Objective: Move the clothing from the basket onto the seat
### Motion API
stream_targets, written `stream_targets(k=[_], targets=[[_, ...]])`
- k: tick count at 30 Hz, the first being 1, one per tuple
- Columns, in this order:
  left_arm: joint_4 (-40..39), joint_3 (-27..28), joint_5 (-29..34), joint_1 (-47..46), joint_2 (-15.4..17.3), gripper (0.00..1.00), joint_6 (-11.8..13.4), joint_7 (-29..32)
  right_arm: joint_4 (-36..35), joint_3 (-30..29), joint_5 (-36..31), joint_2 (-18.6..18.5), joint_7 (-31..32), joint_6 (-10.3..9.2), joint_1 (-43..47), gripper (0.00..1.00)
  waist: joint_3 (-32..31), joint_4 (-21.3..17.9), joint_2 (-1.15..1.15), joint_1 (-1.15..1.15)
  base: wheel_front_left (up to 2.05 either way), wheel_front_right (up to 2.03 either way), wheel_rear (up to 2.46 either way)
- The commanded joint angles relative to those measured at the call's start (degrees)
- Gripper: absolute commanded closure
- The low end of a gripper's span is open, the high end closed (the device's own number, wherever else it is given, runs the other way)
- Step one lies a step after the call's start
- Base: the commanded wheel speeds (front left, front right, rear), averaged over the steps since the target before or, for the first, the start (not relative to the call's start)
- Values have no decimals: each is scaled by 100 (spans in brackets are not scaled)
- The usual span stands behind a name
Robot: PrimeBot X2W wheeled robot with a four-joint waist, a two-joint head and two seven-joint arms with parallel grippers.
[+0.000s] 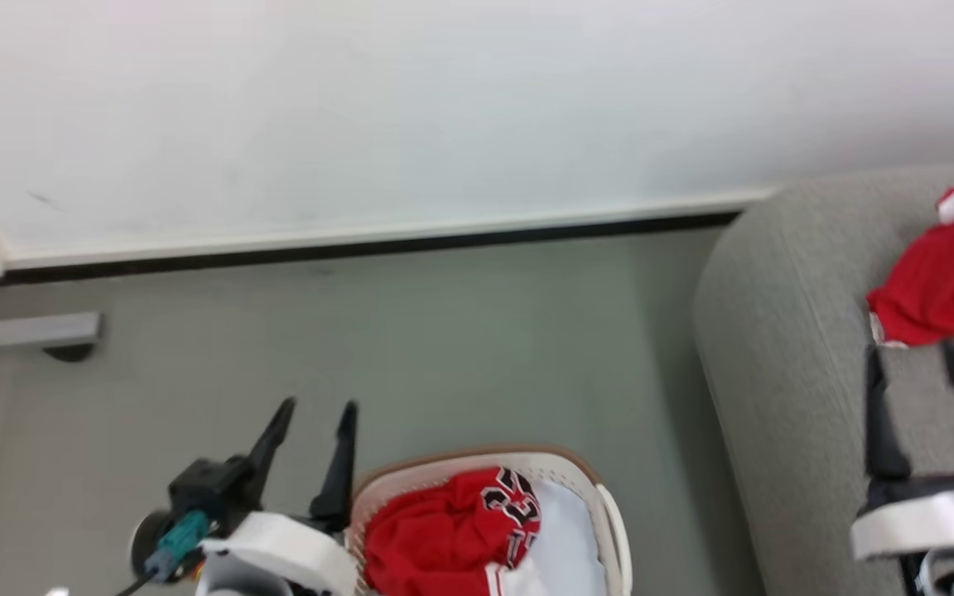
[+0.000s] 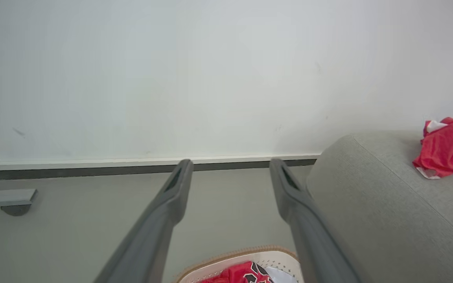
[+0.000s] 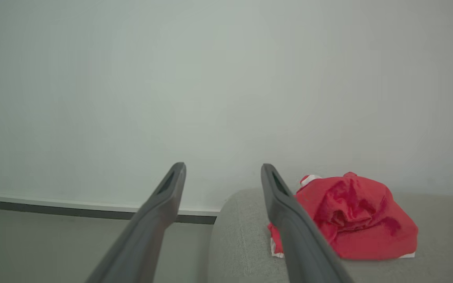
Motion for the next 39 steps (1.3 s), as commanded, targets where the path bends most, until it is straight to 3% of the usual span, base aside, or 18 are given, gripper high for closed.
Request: stream_targets(k=[1, 7, 19, 39], targets=[[-37, 144, 48, 175, -75, 0, -1, -9, -35, 63, 25, 21, -11, -14, 196, 0, -289, 261, 0, 2, 0, 0, 0], [-65, 652, 375, 729, -293, 0, -124, -10, 133, 369, -50, 107, -11, -14, 601, 0, -555, 424, 0, 2, 0, 0, 0], [-28, 1633, 1116, 1389, -877, 0, -731, -12, 474, 647, -1, 186, -12, -15, 1126, 0, -882, 589, 0, 2, 0, 0, 0], [301, 2366, 1761, 1483, -1360, 0, -1307, -12, 659, 724, 123, 188, -12, -15, 994, 0, -951, 605, 0, 2, 0, 0, 0]])
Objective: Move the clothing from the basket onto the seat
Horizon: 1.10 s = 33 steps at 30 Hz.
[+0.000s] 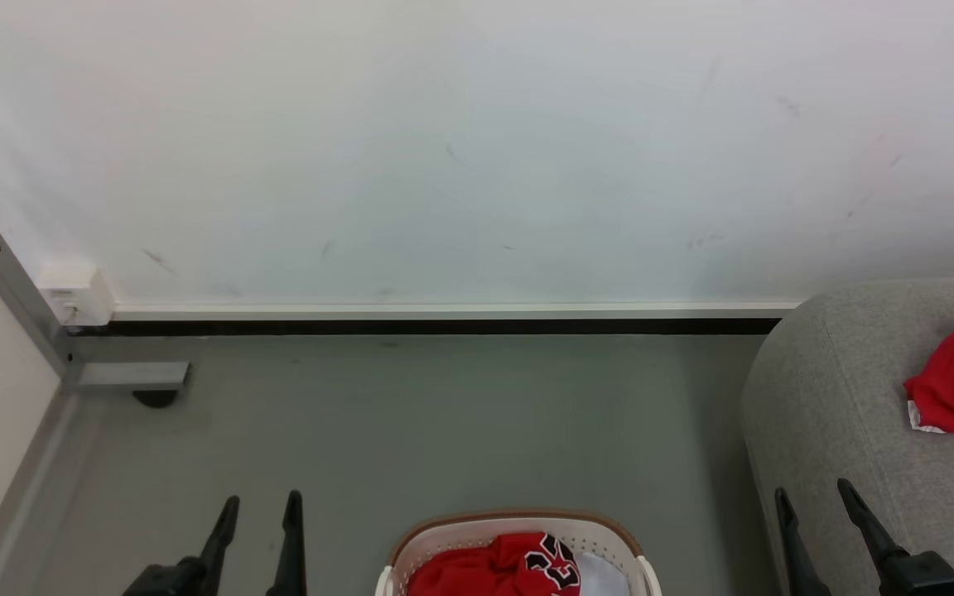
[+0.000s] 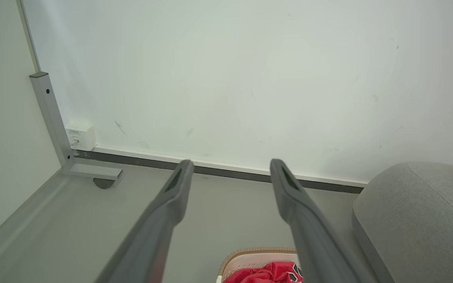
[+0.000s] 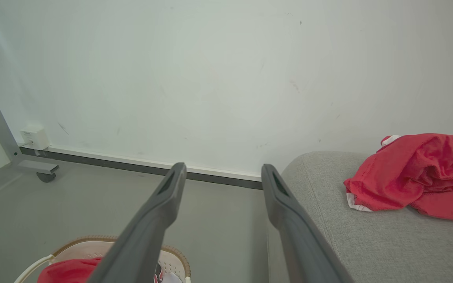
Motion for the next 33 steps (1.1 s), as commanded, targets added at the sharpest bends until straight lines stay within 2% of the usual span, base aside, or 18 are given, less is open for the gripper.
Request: stream_targets(k=[1, 17, 24, 33], targets=[[24, 24, 122, 42, -12, 0, -18, -2, 4, -5, 67, -7, -12, -15, -57, 0, 9, -10, 0, 0, 0, 0, 0], [129, 221, 287, -76, -100, 0, -210, -3, -55, 47, 120, -7, -12, -15, -126, 0, 131, -242, 0, 0, 0, 0, 0], [720, -20, 352, -434, -93, 0, -319, 80, -188, 135, 147, -7, -12, -15, -281, 0, 418, -451, 0, 0, 0, 0, 0], [1646, -477, 487, -1253, -16, 0, -468, 1199, -369, 270, 363, -10, -12, -15, -613, 0, 1283, -819, 0, 0, 0, 0, 0]])
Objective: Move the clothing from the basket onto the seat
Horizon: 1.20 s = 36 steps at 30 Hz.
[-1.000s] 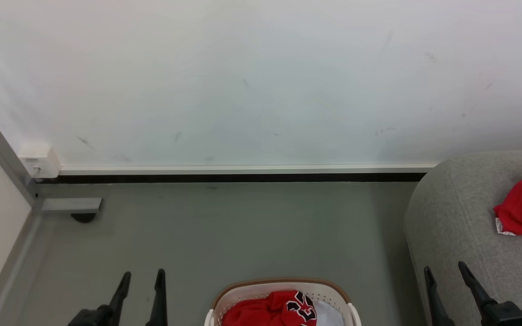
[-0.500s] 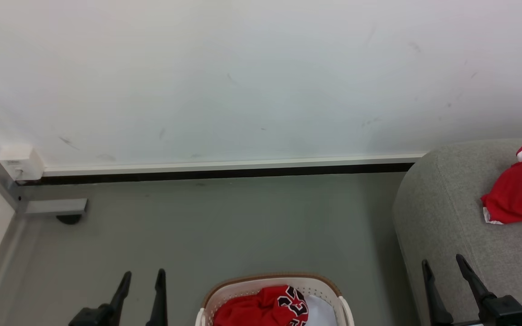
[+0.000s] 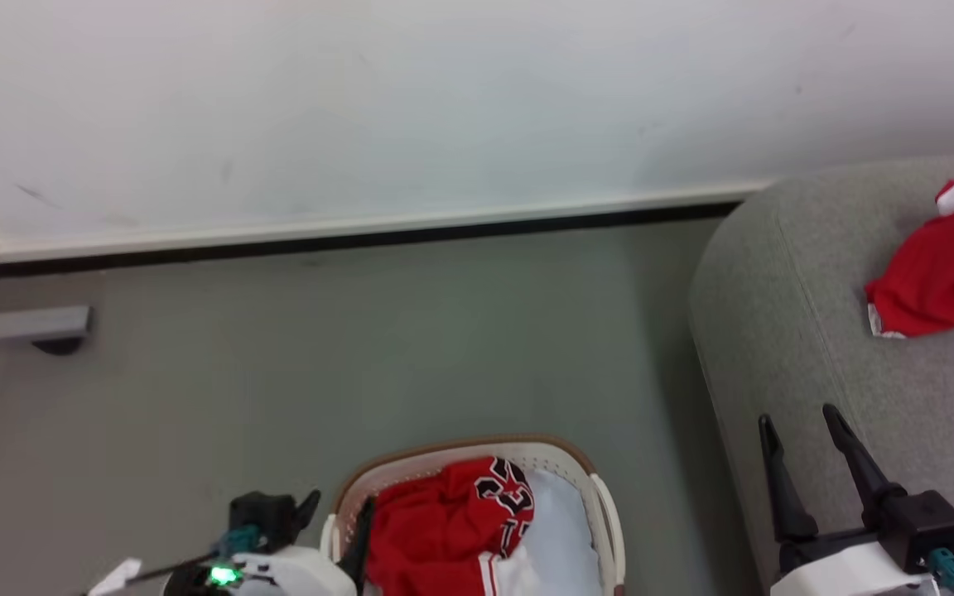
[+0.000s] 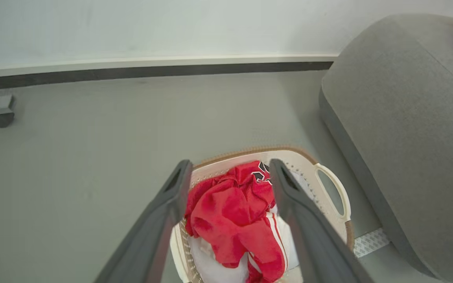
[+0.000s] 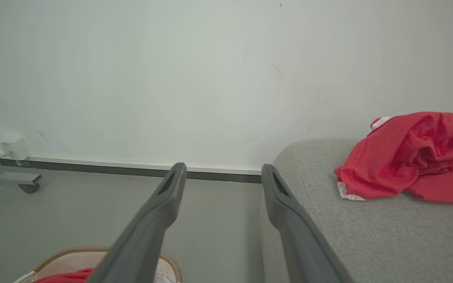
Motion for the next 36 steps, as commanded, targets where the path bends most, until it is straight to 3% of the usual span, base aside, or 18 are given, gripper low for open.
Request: stream_targets(k=[1, 11, 34, 35, 36], targets=[[136, -54, 130, -147, 68, 0, -24, 163, -44, 24, 69, -13, -11, -15, -128, 0, 379, -227, 0, 0, 0, 0, 0], [1263, -276, 269, -945, 358, 0, 13, 1097, -261, 257, 461, -10, -11, -15, -573, 0, 1357, -757, 0, 0, 0, 0, 0], [2668, -432, 450, -2477, 840, 0, 123, 995, -792, 605, 998, -10, -12, -15, -1184, 0, 3129, -1358, 0, 0, 0, 0, 0], [2701, -463, 461, -2522, 835, 53, 103, 962, -805, 611, 1011, -9, -11, -15, -1189, 0, 3170, -1365, 0, 0, 0, 0, 0], [2727, -494, 452, -2567, 819, 100, 94, 906, -815, 614, 1024, -10, -12, -15, -1189, 0, 3200, -1366, 0, 0, 0, 0, 0]])
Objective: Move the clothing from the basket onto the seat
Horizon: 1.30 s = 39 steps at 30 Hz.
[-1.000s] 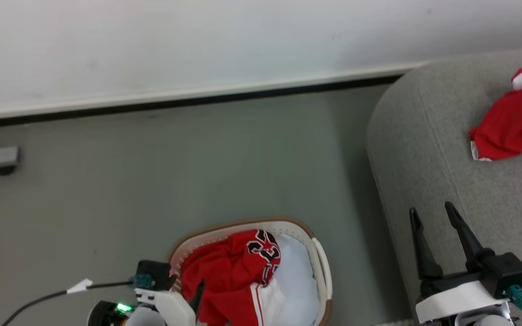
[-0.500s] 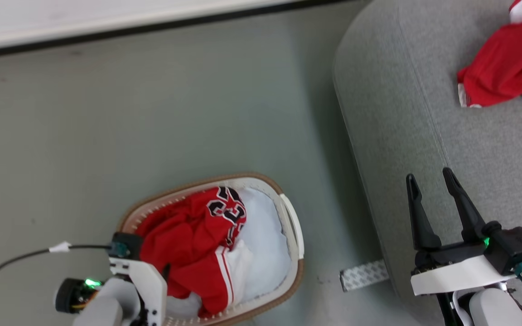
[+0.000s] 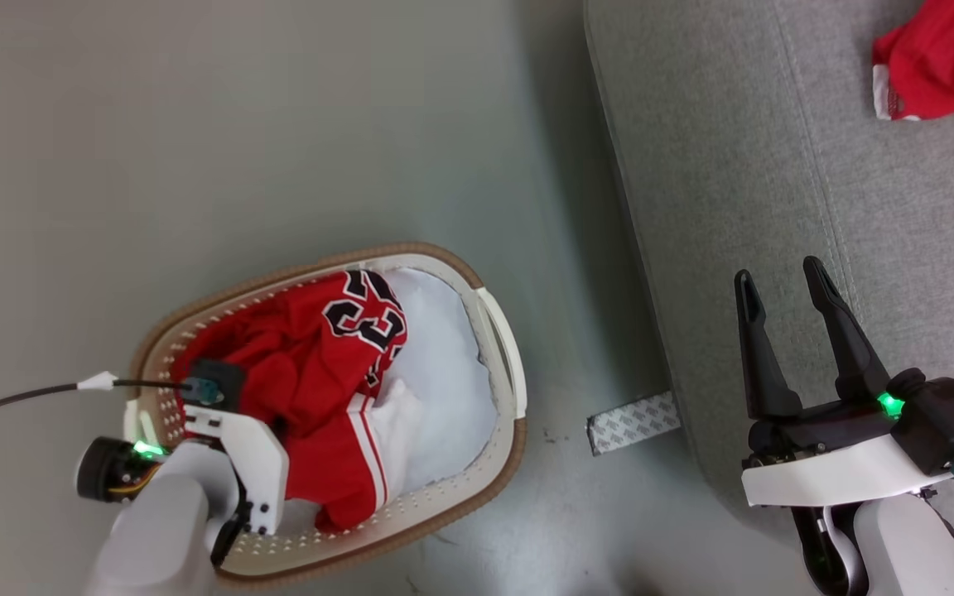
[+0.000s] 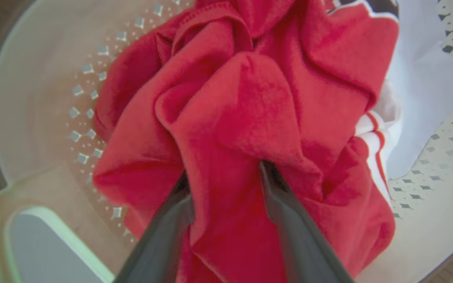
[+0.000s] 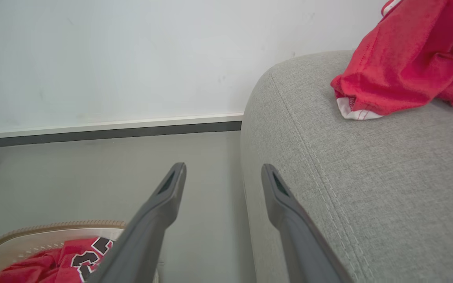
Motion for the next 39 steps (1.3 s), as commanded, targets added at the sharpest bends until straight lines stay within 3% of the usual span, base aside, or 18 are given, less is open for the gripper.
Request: stream_targets(k=[1, 10, 22, 28, 39], targets=[[74, -34, 46, -86, 6, 100, -29, -85, -23, 8, 26, -8, -13, -15, -58, 0, 125, -55, 0, -2, 0, 0, 0], [280, -165, -198, -93, -314, 100, -208, -802, 230, -164, -81, -11, -12, -15, 155, 0, -515, 295, 0, -2, 0, 0, 0], [55, -244, -912, 350, -764, 100, -311, -1422, 649, -548, -570, -16, -12, -15, 656, 0, -2263, 1123, 0, -2, 0, 0, 0], [-386, -327, -1236, 600, -839, 100, -307, -1528, 834, -718, -694, -16, -13, -15, 1055, 0, -3090, 1478, 0, -2, 0, 0, 0], [-2063, -300, -1549, 936, -835, 100, 52, -1287, 939, -795, -774, -15, -12, -15, 1568, 0, -3929, 1784, 0, -2, 0, 0, 0]])
